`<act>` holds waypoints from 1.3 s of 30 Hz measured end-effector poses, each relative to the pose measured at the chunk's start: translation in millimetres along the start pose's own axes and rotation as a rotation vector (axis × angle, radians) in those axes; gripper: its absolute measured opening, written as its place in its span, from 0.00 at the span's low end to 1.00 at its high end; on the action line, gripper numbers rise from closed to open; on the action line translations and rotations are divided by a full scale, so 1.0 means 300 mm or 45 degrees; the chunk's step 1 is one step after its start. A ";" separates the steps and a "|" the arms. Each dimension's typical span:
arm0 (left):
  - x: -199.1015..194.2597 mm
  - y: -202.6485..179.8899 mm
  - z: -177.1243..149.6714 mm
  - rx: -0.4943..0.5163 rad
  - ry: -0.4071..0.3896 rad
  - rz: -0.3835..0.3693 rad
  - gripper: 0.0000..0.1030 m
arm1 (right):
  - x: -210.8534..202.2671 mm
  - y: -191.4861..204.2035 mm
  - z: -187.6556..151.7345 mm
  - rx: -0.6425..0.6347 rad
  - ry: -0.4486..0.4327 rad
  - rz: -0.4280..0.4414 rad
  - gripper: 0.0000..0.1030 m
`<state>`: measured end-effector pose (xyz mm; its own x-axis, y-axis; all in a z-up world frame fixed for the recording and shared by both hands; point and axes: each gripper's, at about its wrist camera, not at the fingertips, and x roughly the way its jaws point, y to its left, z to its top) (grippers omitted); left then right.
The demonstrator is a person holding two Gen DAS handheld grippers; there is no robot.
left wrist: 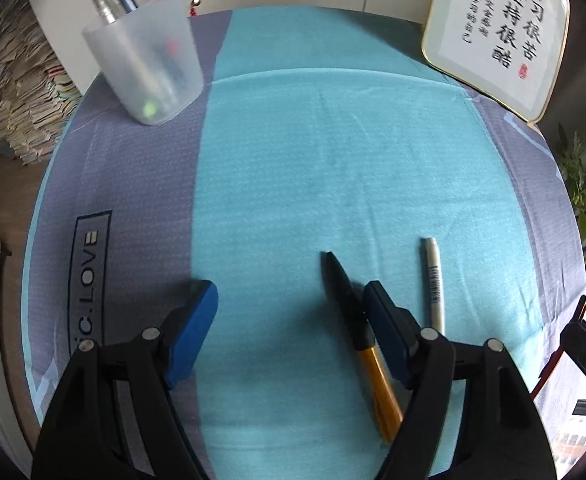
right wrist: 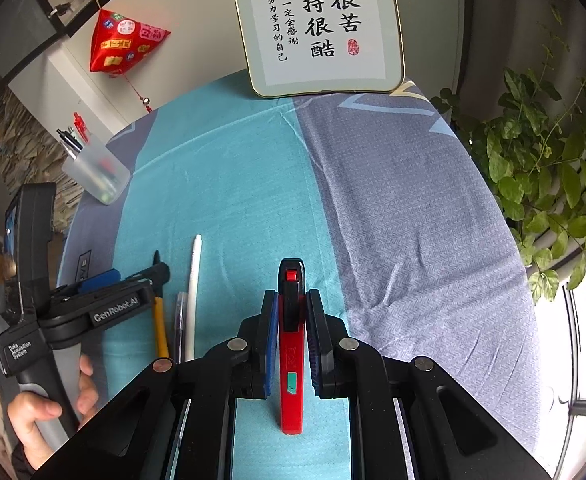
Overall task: Organize stationery
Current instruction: 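Grasp the orange-barrel pen with the left tool while the right holds the red marker, then lift the orange-barrel pen toward the cup with the left tool while the right carries the red marker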
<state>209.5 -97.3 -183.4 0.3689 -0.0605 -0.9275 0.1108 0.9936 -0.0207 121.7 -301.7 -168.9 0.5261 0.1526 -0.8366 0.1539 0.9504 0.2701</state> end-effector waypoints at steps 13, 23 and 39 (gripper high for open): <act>-0.005 -0.077 0.019 0.050 0.021 -0.088 0.23 | 0.060 -0.015 -0.019 0.021 0.047 -0.017 0.14; -0.038 -0.052 -0.003 0.010 0.024 -0.244 0.08 | 0.049 -0.015 -0.021 0.021 0.034 -0.008 0.14; -0.305 -0.022 -0.034 0.033 -0.226 -0.274 0.08 | -0.056 0.093 0.021 -0.032 -0.071 0.031 0.14</act>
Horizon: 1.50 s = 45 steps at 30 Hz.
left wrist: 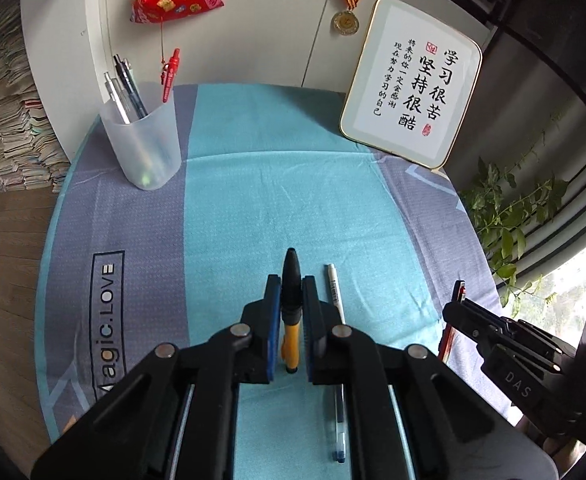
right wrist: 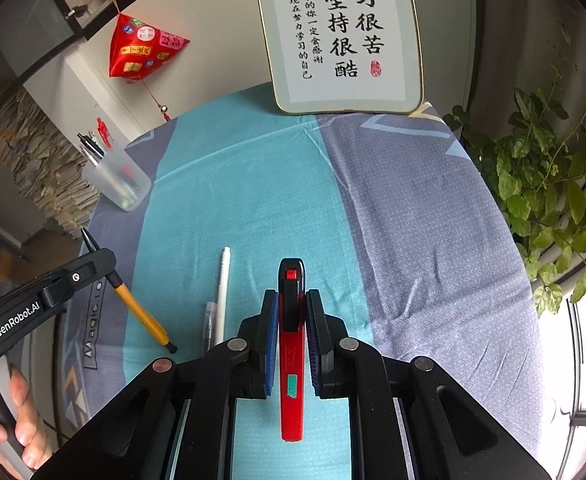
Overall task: Organize stationery
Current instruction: 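Lift the orange-barrel pen toward the cup with the left tool while the right carries the red marker, then drop the orange-barrel pen into the cup with the left tool while the right holds the red marker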
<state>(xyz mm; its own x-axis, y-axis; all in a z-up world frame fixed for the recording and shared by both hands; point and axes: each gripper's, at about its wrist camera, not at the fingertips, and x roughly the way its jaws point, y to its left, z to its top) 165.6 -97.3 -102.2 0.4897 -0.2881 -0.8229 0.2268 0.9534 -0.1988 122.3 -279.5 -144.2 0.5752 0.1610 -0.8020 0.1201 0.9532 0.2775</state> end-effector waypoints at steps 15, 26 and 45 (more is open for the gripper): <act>-0.171 0.109 0.054 -0.036 -0.152 0.041 0.08 | -0.090 0.360 0.106 -0.203 -0.153 0.054 0.14; -0.311 0.257 0.128 -0.097 -0.303 0.029 0.08 | -0.147 0.513 0.159 -0.235 -0.335 0.141 0.14; -0.271 0.318 0.328 -0.075 -0.516 0.193 0.08 | -0.229 0.434 0.062 -0.160 -0.517 0.061 0.14</act>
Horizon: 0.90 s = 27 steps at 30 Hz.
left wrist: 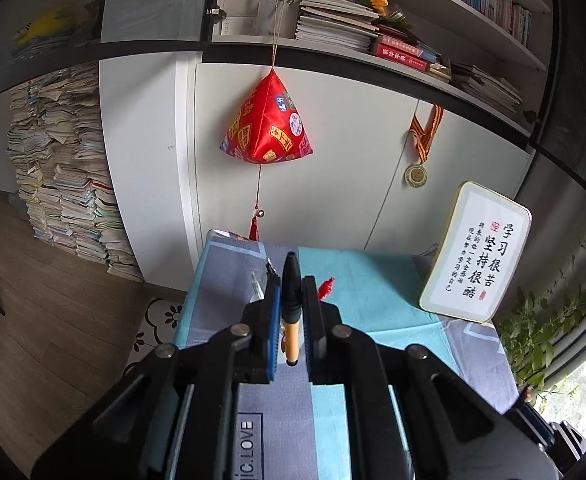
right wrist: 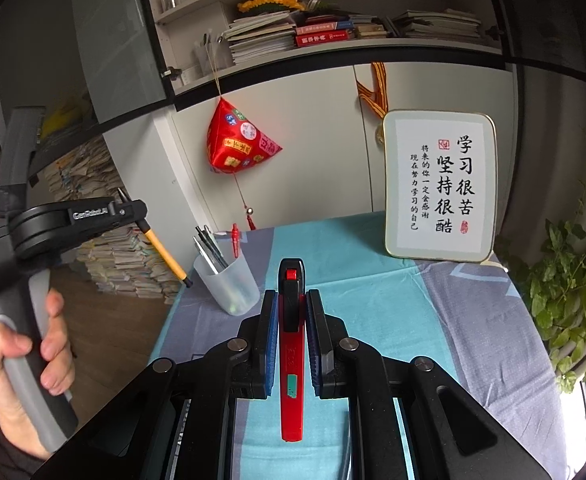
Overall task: Organize stationery
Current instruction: 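Drop the orange-barrel pen into the cup with the left tool while the right holds the red marker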
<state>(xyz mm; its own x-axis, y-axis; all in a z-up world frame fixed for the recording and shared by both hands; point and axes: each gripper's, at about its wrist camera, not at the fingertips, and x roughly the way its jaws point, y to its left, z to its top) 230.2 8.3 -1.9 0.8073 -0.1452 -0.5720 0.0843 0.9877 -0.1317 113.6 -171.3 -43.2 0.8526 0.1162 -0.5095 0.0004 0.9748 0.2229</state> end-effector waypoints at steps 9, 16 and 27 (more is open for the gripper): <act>0.113 0.012 0.017 0.020 -0.030 -0.001 0.08 | -0.031 -0.073 -0.007 0.064 -0.055 -0.031 0.14; 0.195 0.005 -0.004 0.036 0.016 0.018 0.08 | -0.019 -0.104 -0.022 0.082 -0.057 -0.043 0.14; 0.274 -0.008 -0.068 0.079 0.077 0.080 0.08 | 0.033 -0.116 -0.041 0.106 -0.014 -0.012 0.14</act>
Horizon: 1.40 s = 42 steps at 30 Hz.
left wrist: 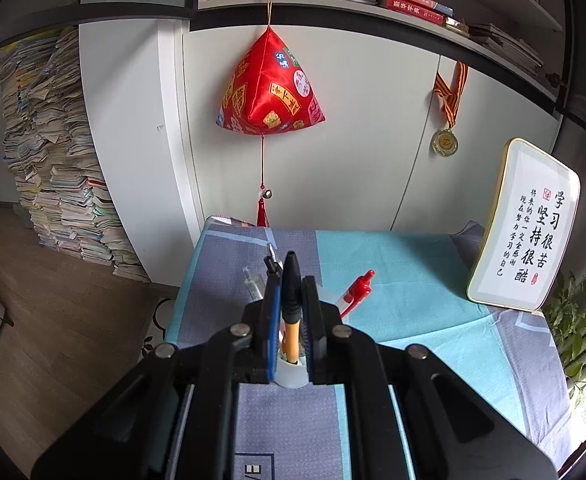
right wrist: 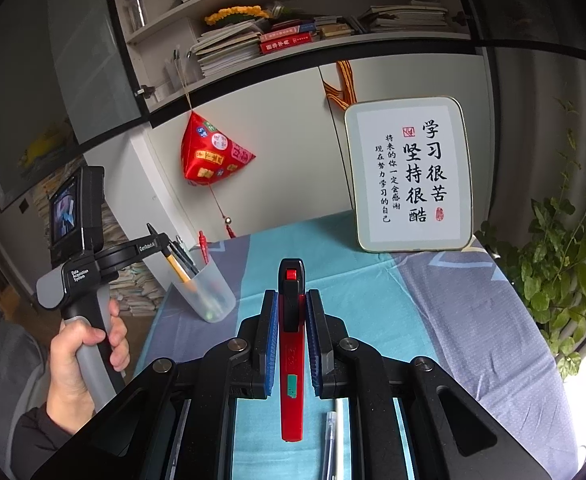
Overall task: Organize stationery
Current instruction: 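Drop the orange-barrel pen into the cup with the left tool while the right holds the red marker, then lower the red marker into the frosted cup with the right tool and release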
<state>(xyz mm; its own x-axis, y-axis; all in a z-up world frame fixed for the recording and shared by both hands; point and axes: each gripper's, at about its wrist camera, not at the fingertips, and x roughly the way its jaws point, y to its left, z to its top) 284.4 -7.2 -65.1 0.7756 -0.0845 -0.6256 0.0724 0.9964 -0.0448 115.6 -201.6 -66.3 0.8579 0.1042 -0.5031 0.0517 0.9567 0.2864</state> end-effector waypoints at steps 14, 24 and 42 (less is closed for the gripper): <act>0.045 0.053 -0.092 -0.090 0.057 -0.003 0.48 | 0.094 0.039 0.093 -0.064 0.027 0.016 0.14; -0.079 0.064 -0.095 -0.069 -0.044 -0.003 0.68 | 0.276 0.122 0.234 -0.111 -0.008 0.283 0.14; -0.131 0.149 -0.233 -0.166 -0.051 -0.003 0.68 | 0.443 0.387 0.294 -0.374 -0.125 0.422 0.14</act>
<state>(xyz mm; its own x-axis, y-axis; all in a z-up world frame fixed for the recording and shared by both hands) 213.4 41.2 -96.8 0.8002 -0.0844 -0.5937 -0.0061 0.9888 -0.1488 280.6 -100.7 -28.0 0.8489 0.4053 -0.3393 -0.3690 0.9140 0.1686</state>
